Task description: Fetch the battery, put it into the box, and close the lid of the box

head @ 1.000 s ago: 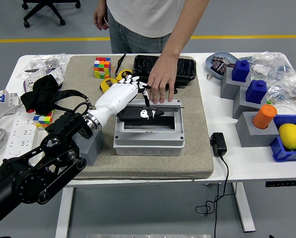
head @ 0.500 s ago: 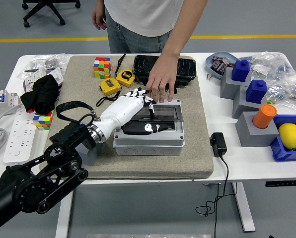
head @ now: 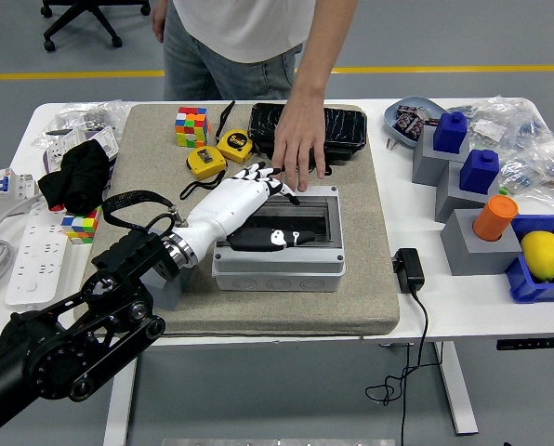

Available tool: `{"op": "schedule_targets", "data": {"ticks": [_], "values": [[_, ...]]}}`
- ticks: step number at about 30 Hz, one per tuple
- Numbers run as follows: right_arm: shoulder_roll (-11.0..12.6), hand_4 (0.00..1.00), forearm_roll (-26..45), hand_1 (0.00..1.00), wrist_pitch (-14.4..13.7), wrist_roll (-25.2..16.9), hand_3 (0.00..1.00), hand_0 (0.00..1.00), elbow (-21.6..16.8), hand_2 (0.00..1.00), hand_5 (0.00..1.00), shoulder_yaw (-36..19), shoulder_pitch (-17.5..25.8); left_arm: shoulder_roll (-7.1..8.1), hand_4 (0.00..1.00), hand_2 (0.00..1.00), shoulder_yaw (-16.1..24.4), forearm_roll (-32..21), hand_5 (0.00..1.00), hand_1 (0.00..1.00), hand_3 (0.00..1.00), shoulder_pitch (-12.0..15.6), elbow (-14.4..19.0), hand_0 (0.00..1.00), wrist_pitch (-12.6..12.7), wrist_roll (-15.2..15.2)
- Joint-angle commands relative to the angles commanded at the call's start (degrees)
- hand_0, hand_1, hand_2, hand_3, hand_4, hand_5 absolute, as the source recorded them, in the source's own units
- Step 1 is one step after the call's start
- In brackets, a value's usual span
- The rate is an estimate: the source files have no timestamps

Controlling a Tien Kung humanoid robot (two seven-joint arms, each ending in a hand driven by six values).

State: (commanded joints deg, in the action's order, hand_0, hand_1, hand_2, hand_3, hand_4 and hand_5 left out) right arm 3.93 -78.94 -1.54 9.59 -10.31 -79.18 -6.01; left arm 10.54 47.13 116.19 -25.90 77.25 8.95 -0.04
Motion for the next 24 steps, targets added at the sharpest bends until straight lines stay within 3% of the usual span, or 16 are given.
{"op": "schedule_targets", "data": {"ticks": [4,5,10,11,16,17,19,24], "values": [[-0.06,0.998,-0.05,0.704,-0.01,0.0,0.747,0.782,0.0,0.717,0.992,-0.17,0.03,-0.85,0.998,0.761,4.76,-0.04,0.998,0.9,0.653,1.1,1.14,0.998,2.13,-1.87],[-0.09,0.998,-0.06,0.705,-0.01,-0.01,0.747,0.782,0.0,0.717,0.991,-0.2,0.07,-1.24,0.998,0.829,6.65,-0.66,0.998,0.874,0.782,1.66,1.47,0.899,2.64,-2.46],[-0.19,0.998,0.02,0.705,-0.03,-0.1,0.747,0.782,0.0,0.717,0.991,-0.29,0.19,-2.71,0.998,0.829,14.92,-7.19,0.998,0.874,0.782,4.96,3.54,0.899,3.21,-4.9],[-0.2,0.998,-0.01,0.705,-0.03,-0.09,0.747,0.782,0.0,0.717,0.991,-0.34,0.23,-3.15,0.998,0.922,16.65,-8.69,0.998,0.908,0.919,5.89,4.16,0.852,3.19,-5.45],[-0.24,0.998,0.16,0.705,-0.07,-0.14,0.747,0.782,0.0,0.717,0.991,-0.39,0.37,-5.33,0.998,0.922,25.77,-17.2,0.998,0.908,0.919,10.56,6.4,0.852,4.03,-7.95],[-0.24,0.998,0.21,0.705,-0.08,-0.16,0.747,0.782,0.0,0.717,0.991,-0.39,0.36,-5.64,0.998,0.967,27.25,-18.5,0.998,0.962,0.966,11.14,6.57,0.913,4.25,-8.27],[-0.26,0.998,0.3,0.705,-0.09,-0.2,0.747,0.782,0.0,0.717,0.991,-0.36,0.36,-6.27,0.998,0.967,30.06,-21.29,0.998,0.962,0.966,12.51,6.86,0.913,4.58,-8.89],[-0.3,0.998,0.19,0.705,-0.19,-0.24,0.747,0.782,0.0,0.718,0.991,-0.66,0.33,-6.86,0.998,0.956,35.66,-32.01,0.998,0.972,0.92,16.29,6.86,0.942,5.84,-11.99]]}}
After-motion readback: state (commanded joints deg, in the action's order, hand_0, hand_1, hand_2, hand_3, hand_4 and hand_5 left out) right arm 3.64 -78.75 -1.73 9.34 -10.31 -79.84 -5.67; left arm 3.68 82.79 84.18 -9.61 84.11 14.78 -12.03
